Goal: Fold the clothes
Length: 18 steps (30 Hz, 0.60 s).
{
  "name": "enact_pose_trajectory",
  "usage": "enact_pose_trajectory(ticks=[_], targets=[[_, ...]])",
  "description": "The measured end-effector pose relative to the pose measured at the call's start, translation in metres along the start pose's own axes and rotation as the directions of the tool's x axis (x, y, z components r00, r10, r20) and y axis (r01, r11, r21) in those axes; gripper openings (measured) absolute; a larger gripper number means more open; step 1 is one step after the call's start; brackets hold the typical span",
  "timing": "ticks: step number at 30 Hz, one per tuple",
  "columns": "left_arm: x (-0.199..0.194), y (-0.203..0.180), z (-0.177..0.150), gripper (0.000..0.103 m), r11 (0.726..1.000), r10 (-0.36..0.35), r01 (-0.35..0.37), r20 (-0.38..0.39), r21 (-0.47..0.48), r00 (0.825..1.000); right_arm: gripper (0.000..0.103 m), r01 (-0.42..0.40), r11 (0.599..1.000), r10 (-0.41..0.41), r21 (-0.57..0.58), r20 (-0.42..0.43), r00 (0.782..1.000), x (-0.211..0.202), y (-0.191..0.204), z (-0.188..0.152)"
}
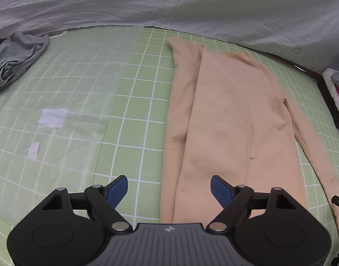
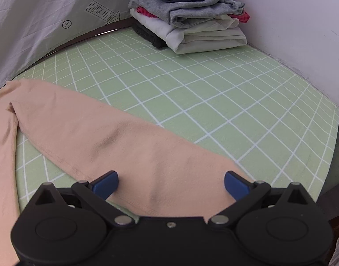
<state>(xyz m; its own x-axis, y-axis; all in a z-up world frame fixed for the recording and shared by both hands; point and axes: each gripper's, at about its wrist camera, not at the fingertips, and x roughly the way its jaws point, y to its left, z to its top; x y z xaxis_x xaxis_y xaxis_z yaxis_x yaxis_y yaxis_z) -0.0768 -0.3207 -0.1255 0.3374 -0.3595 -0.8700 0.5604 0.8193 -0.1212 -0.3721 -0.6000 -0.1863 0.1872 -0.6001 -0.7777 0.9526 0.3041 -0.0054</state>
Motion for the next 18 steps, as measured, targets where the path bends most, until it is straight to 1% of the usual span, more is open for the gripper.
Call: enact_pose_trajectory(ticks=[3,8,11,12,13,14,15,17,18], targets=[[0.003,0.0,0.001,0.083,1.0,-0.002,0.002,-0.007,0.001,1.0,0.103,0.034,0.999,-0.034,0.028,0.011,0.999,0.006,-0.01,0.0],[0.007,0.004,0.003,0.083,1.0,-0.005,0.005,-0.017,-0.006,1.0,0.103,0.042,0.997,-0.043,0.062,0.008,0.999,0.008,-0.007,0.001],[0.008,0.007,0.003,0.083,1.0,-0.01,0.009,-0.023,-0.013,1.0,0.103,0.008,0.999,-0.009,0.032,0.02,1.0,0.005,-0.005,0.003],[0.009,0.008,0.003,0.083,1.0,-0.01,0.01,-0.026,-0.016,1.0,0.1,-0.003,1.0,0.003,0.022,0.023,1.0,0.004,-0.004,0.004],[0.009,0.009,0.003,0.083,1.0,-0.01,0.01,-0.028,-0.018,1.0,0.092,-0.014,1.0,0.014,0.011,0.027,1.0,0.003,-0.003,0.004],[0.01,0.01,0.002,0.083,1.0,-0.01,0.009,-0.032,-0.021,0.999,0.079,-0.026,1.0,0.026,0.001,0.03,0.999,0.002,-0.003,0.005],[0.011,0.012,0.002,0.083,1.0,-0.011,0.01,-0.036,-0.026,0.999,0.072,-0.037,0.999,0.037,-0.009,0.034,0.999,0.001,-0.002,0.005],[0.013,0.014,0.001,0.083,0.999,-0.014,0.013,-0.045,-0.035,0.999,0.039,-0.065,0.998,0.066,-0.022,0.033,0.997,0.0,0.0,0.007],[0.014,0.015,0.0,0.083,0.999,-0.016,0.014,-0.049,-0.04,0.999,0.031,-0.082,0.996,0.083,-0.026,0.028,0.996,-0.001,0.001,0.009]])
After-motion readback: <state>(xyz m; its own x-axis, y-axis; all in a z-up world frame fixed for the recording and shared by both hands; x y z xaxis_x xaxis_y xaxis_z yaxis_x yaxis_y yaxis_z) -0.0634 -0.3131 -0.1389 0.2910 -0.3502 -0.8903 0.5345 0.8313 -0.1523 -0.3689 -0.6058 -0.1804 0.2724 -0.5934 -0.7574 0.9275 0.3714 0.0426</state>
